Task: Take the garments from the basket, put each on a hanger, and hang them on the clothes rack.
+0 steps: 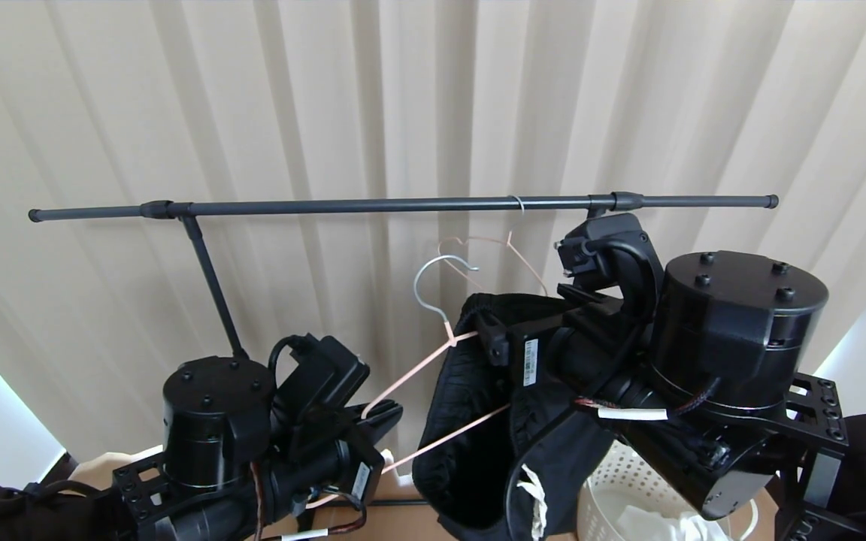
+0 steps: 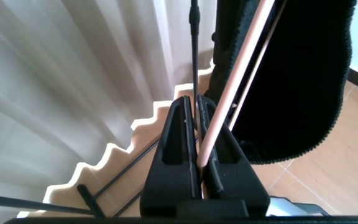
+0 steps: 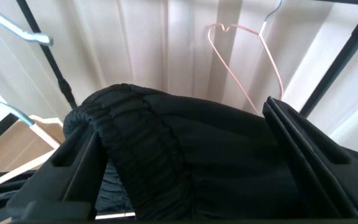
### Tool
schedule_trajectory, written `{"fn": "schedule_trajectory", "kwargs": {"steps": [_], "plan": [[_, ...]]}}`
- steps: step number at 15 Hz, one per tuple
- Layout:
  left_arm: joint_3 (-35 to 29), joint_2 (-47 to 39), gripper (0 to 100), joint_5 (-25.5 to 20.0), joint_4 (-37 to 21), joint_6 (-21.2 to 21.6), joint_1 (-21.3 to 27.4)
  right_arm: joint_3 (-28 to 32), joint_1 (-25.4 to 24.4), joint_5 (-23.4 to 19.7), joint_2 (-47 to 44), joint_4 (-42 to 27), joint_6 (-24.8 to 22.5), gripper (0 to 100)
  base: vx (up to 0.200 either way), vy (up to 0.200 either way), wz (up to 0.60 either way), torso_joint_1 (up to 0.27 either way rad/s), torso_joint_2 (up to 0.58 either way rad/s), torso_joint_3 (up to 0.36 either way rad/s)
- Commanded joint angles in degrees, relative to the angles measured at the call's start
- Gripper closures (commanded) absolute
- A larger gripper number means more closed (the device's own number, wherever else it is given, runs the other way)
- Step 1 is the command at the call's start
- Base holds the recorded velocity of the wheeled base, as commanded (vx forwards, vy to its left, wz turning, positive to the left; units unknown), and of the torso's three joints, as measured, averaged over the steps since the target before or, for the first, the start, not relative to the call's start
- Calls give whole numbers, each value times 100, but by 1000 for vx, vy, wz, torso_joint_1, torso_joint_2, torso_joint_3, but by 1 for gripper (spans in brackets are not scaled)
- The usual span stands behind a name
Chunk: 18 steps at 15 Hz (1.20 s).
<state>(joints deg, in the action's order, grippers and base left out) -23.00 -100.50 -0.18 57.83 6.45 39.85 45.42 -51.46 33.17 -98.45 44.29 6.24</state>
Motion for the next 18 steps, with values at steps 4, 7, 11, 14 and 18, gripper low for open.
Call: {"fn": "schedule_trajectory", "kwargs": {"steps": [4, 7, 11, 14, 18], "plan": [[-64, -22, 100, 115, 9, -21, -21, -7, -49, 14, 28, 10, 0, 0, 0, 0, 0, 0, 0, 0], [-310, -22, 100, 405, 9, -355, -48, -25, -93, 23, 63, 45, -9, 0, 0, 0, 0, 0, 0, 0], [-530, 13, 100, 405, 70, -381, -276, -130, -84, -65, 511, 124, 9, 0, 0, 0, 0, 0, 0, 0], [-354, 48, 100, 361, 255, -311, -320, -508, -66, -549, 1065, -61, -176, 0, 0, 0, 0, 0, 0, 0], [270, 153, 100, -272, 932, -285, -505, -447, 224, -1744, 2137, -1678, -1222, 0, 0, 0, 0, 0, 0, 0]]}}
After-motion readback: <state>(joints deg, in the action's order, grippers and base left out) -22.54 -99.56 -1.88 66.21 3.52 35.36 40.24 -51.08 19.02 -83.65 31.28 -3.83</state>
